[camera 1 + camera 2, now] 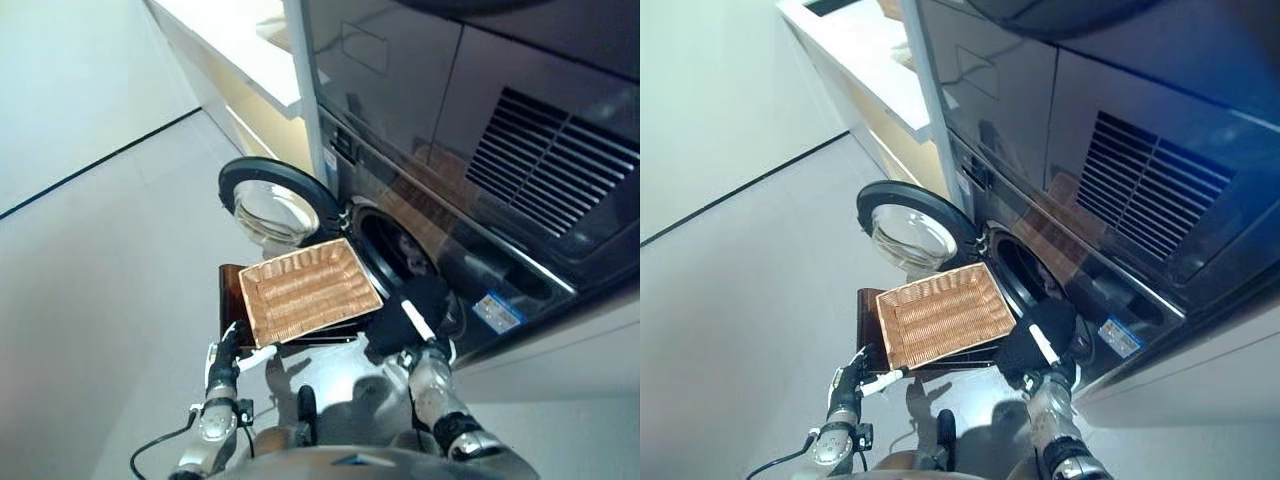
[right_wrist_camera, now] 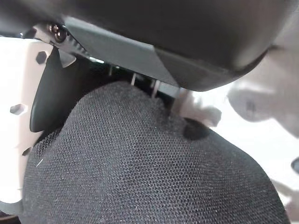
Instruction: Pick up the clothes and place them into the washing machine
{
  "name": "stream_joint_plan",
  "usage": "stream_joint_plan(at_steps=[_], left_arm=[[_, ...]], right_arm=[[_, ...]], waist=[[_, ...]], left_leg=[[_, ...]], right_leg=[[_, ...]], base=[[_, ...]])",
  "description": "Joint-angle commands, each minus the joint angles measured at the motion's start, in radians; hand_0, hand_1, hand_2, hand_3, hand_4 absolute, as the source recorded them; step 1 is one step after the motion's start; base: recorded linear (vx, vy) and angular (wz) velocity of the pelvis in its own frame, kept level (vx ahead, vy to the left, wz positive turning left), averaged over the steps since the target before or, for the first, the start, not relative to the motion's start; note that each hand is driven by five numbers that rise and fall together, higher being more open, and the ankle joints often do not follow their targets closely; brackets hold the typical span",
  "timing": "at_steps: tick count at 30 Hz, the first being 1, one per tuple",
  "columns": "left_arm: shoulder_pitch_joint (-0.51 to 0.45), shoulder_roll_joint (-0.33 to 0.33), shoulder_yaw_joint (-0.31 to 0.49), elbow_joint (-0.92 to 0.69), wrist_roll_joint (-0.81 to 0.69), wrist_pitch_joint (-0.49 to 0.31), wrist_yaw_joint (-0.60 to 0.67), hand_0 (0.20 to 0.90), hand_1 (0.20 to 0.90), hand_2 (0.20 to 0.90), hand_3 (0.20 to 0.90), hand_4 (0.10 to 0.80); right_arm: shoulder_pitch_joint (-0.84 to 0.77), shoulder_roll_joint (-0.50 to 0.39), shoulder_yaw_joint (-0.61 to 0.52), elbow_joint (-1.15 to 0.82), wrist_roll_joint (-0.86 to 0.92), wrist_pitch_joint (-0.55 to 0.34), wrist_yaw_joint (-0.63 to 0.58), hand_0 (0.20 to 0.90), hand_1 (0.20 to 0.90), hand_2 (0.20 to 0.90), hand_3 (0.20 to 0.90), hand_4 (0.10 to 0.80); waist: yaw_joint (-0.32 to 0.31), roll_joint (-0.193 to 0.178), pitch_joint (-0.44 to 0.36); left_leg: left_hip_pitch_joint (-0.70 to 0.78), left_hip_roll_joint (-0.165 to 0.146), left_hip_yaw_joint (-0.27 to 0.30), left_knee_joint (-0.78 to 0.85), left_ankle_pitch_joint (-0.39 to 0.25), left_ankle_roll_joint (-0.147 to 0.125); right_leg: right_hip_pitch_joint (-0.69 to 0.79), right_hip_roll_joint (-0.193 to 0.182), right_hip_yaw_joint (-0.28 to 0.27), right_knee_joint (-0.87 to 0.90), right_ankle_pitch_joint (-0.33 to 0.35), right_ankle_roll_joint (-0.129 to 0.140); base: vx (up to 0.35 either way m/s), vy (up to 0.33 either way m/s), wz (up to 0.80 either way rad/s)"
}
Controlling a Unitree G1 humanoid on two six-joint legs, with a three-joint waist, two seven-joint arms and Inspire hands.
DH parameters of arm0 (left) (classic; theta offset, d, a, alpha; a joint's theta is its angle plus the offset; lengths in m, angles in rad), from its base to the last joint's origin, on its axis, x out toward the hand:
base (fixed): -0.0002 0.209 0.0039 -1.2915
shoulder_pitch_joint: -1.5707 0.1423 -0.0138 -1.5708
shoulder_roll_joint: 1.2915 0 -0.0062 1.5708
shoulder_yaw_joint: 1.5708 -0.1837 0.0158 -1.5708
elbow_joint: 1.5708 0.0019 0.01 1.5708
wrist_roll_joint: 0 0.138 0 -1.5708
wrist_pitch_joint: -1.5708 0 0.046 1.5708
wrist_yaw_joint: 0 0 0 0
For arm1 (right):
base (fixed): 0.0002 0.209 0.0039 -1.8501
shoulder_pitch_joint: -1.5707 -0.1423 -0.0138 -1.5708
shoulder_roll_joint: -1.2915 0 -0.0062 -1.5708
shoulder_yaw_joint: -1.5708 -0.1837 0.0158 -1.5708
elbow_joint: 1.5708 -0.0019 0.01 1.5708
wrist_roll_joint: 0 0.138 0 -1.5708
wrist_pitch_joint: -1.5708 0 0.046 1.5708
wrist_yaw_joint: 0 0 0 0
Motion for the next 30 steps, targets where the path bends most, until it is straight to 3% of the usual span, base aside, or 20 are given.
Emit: stream_joint_plan(at_steps=[1,4,6,9,12,14,20,23,30], left_arm=[[-0.096,0.041,0.020,-0.123,-0.004,-0.111,0.041,0.900,0.900,0.900,0.900,0.800],[-0.110,0.047,0.025,-0.164,-0.012,-0.130,0.059,0.900,0.900,0.900,0.900,0.800],[-0.134,0.052,0.034,-0.204,-0.021,-0.142,0.081,0.900,0.900,0.900,0.900,0.800],[-0.155,0.051,0.036,-0.225,-0.031,-0.157,0.098,0.900,0.900,0.900,0.900,0.800],[-0.224,0.055,0.059,-0.282,-0.039,-0.178,0.136,0.900,0.900,0.900,0.900,0.800],[-0.226,0.070,0.077,-0.353,0.001,-0.185,0.145,0.900,0.900,0.900,0.900,0.800],[-0.200,0.078,0.098,-0.372,0.028,-0.198,0.121,0.900,0.900,0.900,0.900,0.800],[-0.188,0.086,0.100,-0.378,0.027,-0.211,0.111,0.900,0.900,0.900,0.900,0.800],[-0.179,0.115,0.094,-0.414,0.058,-0.221,0.098,0.900,0.900,0.900,0.900,0.800]], right_arm=[[-0.146,0.026,0.009,-0.077,0.009,-0.099,0.016,0.200,0.200,0.200,0.200,0.300],[-0.197,0.043,0.019,-0.084,0.029,-0.123,0.011,0.200,0.200,0.200,0.200,0.300],[-0.242,0.049,0.003,-0.110,0.062,-0.159,-0.006,0.200,0.200,0.200,0.200,0.300],[-0.267,0.048,0.000,-0.125,0.082,-0.182,-0.013,0.200,0.200,0.200,0.200,0.300],[-0.335,0.036,-0.029,-0.184,0.122,-0.254,-0.044,0.200,0.200,0.200,0.200,0.300],[-0.382,0.020,-0.068,-0.198,0.160,-0.303,-0.035,0.200,0.200,0.200,0.200,0.300],[-0.494,-0.041,-0.163,-0.161,0.234,-0.346,0.010,0.200,0.200,0.200,0.200,0.300],[-0.574,-0.110,-0.205,-0.085,0.259,-0.366,0.003,0.200,0.200,0.200,0.200,0.300],[-0.707,-0.279,-0.268,0.003,0.328,-0.378,0.045,0.200,0.200,0.200,0.200,0.300]], waist=[[0.028,-0.001,0.045],[0.041,0.009,0.098],[0.059,0.003,0.136],[0.055,0.007,0.163],[0.052,0.008,0.199],[0.052,0.016,0.200],[0.076,0.046,0.181],[0.089,0.061,0.166],[0.114,0.092,0.162]], left_leg=[[-0.084,0.005,-0.018,0.077,-0.052,-0.039],[-0.096,0.011,-0.004,0.069,-0.050,-0.032],[-0.156,0.014,-0.005,0.104,-0.050,-0.037],[-0.200,0.019,-0.021,0.144,-0.057,-0.036],[-0.362,0.026,-0.050,0.258,-0.070,-0.052],[-0.473,0.027,-0.070,0.358,-0.096,-0.059],[-0.603,0.024,-0.085,0.490,-0.157,-0.058],[-0.650,0.017,-0.090,0.571,-0.225,-0.060],[-0.788,0.002,-0.103,0.788,-0.325,-0.046]], right_leg=[[0.001,-0.015,-0.018,0.061,-0.031,-0.026],[-0.078,-0.028,-0.045,0.126,-0.023,-0.018],[-0.128,-0.044,-0.091,0.142,-0.013,-0.018],[-0.173,-0.047,-0.086,0.185,-0.014,-0.021],[-0.297,-0.054,-0.089,0.302,-0.067,-0.034],[-0.384,-0.051,-0.081,0.397,-0.110,-0.044],[-0.517,-0.063,-0.037,0.536,-0.166,-0.044],[-0.567,-0.059,0.002,0.616,-0.231,-0.045],[-0.704,-0.059,0.061,0.816,-0.328,-0.077]], base=[[0.004,0.152,-0.35],[-0.117,0.086,-0.09],[-0.116,-0.051,-0.34],[-0.094,-0.061,0.21],[-0.144,-0.118,0.38],[-0.066,-0.105,0.61],[0.007,-0.012,0.23],[0.092,0.012,0.16],[0.039,0.012,0.07]])
